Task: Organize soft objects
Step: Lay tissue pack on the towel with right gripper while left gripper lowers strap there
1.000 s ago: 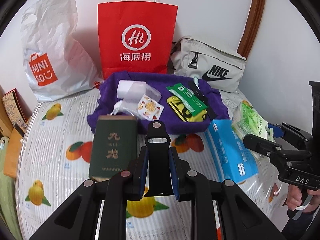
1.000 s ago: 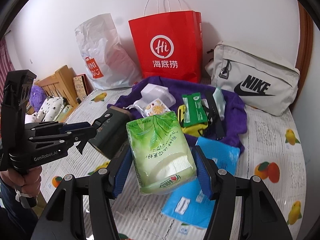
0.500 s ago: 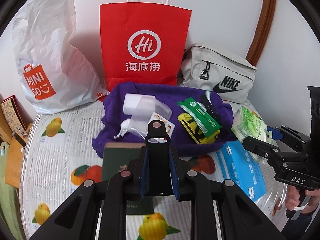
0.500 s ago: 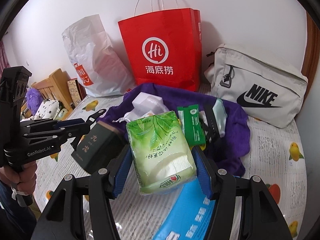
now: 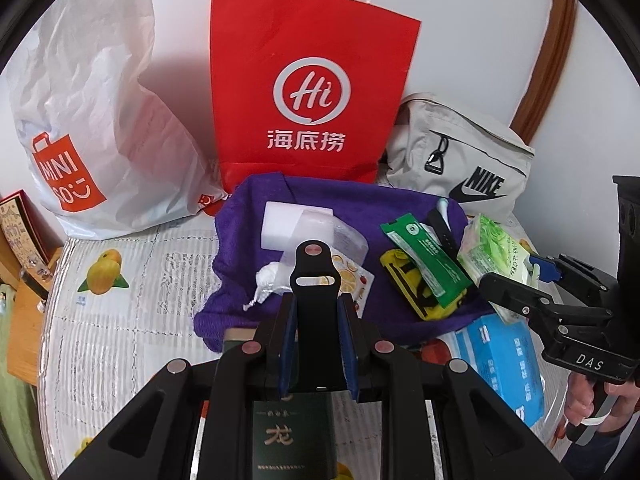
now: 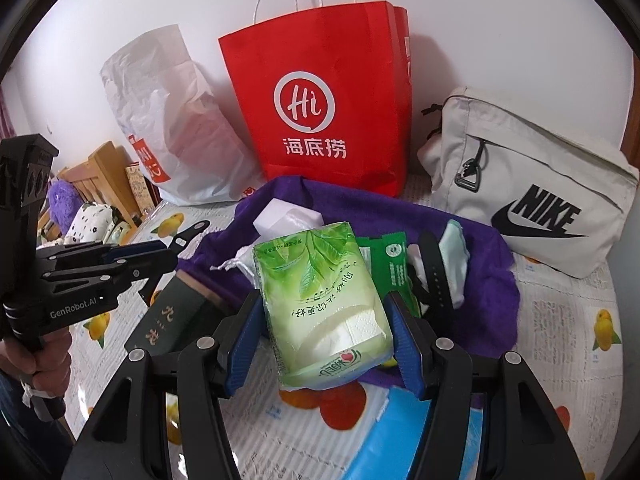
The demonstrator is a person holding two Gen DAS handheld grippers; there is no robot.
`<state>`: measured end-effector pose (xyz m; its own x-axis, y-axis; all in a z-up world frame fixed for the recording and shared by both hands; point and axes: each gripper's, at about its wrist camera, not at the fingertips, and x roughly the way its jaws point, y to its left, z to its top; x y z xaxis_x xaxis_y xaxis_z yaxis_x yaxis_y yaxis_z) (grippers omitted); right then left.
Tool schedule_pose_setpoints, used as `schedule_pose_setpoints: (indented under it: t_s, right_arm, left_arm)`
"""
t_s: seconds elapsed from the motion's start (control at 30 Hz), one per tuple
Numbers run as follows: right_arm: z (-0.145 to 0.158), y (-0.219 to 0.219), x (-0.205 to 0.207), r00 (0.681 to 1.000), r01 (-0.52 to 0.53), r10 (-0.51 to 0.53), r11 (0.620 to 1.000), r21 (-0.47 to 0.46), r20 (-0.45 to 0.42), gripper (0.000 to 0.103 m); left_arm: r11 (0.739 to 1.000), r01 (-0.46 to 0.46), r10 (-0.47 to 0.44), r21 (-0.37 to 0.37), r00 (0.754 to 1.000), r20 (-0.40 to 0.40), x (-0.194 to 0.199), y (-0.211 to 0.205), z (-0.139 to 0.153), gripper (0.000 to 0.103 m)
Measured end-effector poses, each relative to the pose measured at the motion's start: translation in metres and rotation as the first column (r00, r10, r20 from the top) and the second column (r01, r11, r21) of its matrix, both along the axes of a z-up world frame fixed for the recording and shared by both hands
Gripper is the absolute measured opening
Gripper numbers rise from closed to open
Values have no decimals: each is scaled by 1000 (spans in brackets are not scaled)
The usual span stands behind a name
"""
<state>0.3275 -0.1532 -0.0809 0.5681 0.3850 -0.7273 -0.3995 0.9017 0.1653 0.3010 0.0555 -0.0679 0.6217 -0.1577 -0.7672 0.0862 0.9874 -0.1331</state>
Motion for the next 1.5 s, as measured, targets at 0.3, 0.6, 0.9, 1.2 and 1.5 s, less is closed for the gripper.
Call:
schedule_pose_setpoints:
  t_s: [0.3, 0.6, 0.9, 1.2, 1.5]
  right_arm:
    - [-13, 6, 31, 999, 33, -33, 999, -8, -29, 60]
    - [-42, 22, 57, 994, 18, -25, 998, -62, -109, 60]
    - [-68, 33, 74, 986, -3, -12, 996, -90, -168, 60]
    - [-72, 31, 82, 985, 2, -19, 995, -98, -173, 60]
    - [-77, 31, 87, 984, 20, -40, 993, -114, -175, 61]
  left_arm:
    - [1000, -10, 10, -2, 1000, -9, 27, 7, -5, 20]
    - [1000, -11, 10, -16, 999, -33, 56, 13, -20, 20]
    - [999, -13, 11, -32, 997, -71, 78, 16, -39, 20]
    - [999, -20, 17, -38, 995, -95, 94, 14, -46, 20]
    - [998, -28, 21, -55, 992, -121, 107, 11, -58, 20]
